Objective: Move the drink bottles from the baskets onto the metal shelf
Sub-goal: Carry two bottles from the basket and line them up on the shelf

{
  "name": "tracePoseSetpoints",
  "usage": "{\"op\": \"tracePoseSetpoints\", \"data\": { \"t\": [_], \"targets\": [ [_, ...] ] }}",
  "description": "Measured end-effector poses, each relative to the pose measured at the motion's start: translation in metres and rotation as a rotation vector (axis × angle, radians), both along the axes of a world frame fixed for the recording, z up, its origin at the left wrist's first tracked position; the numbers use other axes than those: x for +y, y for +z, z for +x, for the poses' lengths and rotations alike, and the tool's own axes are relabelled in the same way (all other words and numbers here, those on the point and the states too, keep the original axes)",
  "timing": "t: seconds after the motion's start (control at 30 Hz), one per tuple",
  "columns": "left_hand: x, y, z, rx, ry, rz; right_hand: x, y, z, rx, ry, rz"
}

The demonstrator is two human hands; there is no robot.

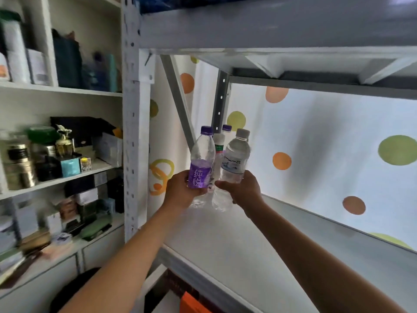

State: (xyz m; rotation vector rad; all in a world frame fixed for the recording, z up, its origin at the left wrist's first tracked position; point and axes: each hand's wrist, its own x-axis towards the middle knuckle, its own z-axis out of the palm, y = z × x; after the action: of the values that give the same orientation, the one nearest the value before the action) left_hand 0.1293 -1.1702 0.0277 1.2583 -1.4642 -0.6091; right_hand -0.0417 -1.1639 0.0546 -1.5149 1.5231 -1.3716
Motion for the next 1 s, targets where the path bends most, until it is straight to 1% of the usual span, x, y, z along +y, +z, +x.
{"op": "tracePoseSetpoints", "data": {
  "t": [0.13,0.27,0.33,0.57,0.83,1.0],
  "targets": [
    [-0.037,-0.009,-0.002,-0.031,0.042,0.045,-0.027,-0.01,0.002,0.089,-0.048,0.016],
    [-0.053,-0.016,-0.011,-0.017,-0.005,0.059,-0.036,-0.019,0.006,0.173,-0.097,0.004],
    [-0.055,-0.021,-0.018,-0.01,-0.019,0.029,-0.038,-0.021,0.005,0.185,-0.126,-0.006],
    [-0.069,-0.034,-0.016,-0.075,-0.034,-0.045,-0.052,-0.032,0.008,0.166,-0.218,-0.021],
    [-0.071,-0.037,-0.01,-0.147,-0.016,-0.022,-0.054,-0.034,0.014,0.187,-0.239,0.04],
    [-0.054,-0.031,-0.01,-0.246,0.009,0.017,-0.042,-0.024,0.012,0.202,-0.179,0.116]
  ]
}}
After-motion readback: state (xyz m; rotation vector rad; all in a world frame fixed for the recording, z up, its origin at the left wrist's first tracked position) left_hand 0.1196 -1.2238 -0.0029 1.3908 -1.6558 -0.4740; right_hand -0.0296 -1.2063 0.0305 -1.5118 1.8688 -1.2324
